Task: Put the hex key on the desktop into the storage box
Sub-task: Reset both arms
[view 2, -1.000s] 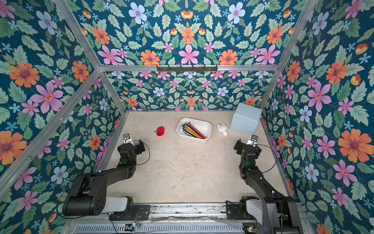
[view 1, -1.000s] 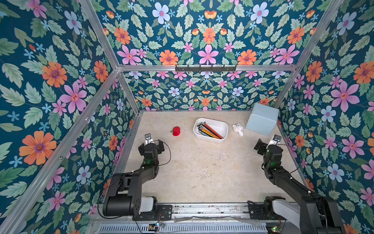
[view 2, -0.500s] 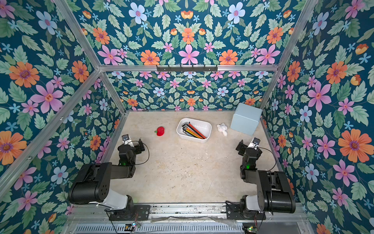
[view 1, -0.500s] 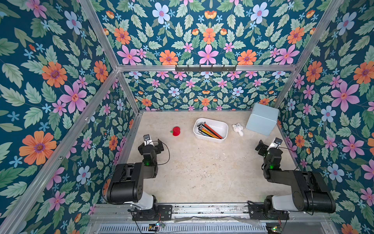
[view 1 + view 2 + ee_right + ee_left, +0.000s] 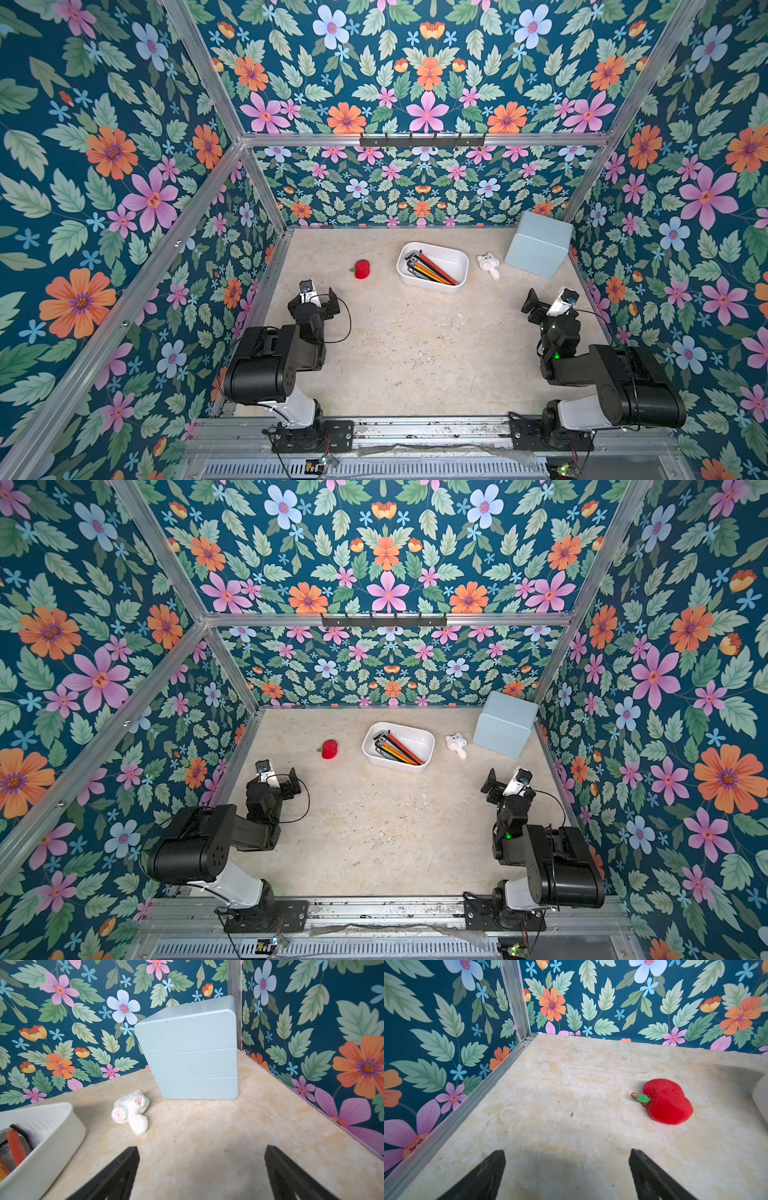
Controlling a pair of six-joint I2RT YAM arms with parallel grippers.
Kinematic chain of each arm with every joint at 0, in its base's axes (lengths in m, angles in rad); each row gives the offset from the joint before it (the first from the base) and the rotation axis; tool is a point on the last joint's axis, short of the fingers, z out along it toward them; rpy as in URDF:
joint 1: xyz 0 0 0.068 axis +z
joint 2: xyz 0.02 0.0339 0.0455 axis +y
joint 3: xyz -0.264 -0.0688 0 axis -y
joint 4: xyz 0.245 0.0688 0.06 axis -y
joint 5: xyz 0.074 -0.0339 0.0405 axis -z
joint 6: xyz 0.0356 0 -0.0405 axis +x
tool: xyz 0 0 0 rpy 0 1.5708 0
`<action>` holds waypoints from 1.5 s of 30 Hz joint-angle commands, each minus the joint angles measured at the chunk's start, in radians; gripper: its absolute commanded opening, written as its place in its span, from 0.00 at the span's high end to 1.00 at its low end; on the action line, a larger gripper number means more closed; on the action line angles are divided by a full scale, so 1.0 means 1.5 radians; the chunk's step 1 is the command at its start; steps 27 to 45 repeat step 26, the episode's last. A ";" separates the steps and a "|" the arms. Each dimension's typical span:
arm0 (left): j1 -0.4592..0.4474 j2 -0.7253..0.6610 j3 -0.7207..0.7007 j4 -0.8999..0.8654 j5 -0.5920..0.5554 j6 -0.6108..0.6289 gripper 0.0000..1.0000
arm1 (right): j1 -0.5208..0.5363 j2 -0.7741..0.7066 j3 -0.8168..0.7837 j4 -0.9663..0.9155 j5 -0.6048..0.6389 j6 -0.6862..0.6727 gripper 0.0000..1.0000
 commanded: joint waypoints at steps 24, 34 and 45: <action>-0.008 -0.001 0.016 -0.005 0.053 0.032 0.01 | 0.004 0.001 0.000 0.034 0.000 -0.009 0.01; -0.007 -0.002 0.016 -0.005 0.053 0.032 0.01 | 0.004 0.001 0.000 0.034 0.001 -0.009 0.01; -0.007 -0.002 0.016 -0.005 0.053 0.032 0.01 | 0.004 0.001 0.000 0.034 0.001 -0.009 0.01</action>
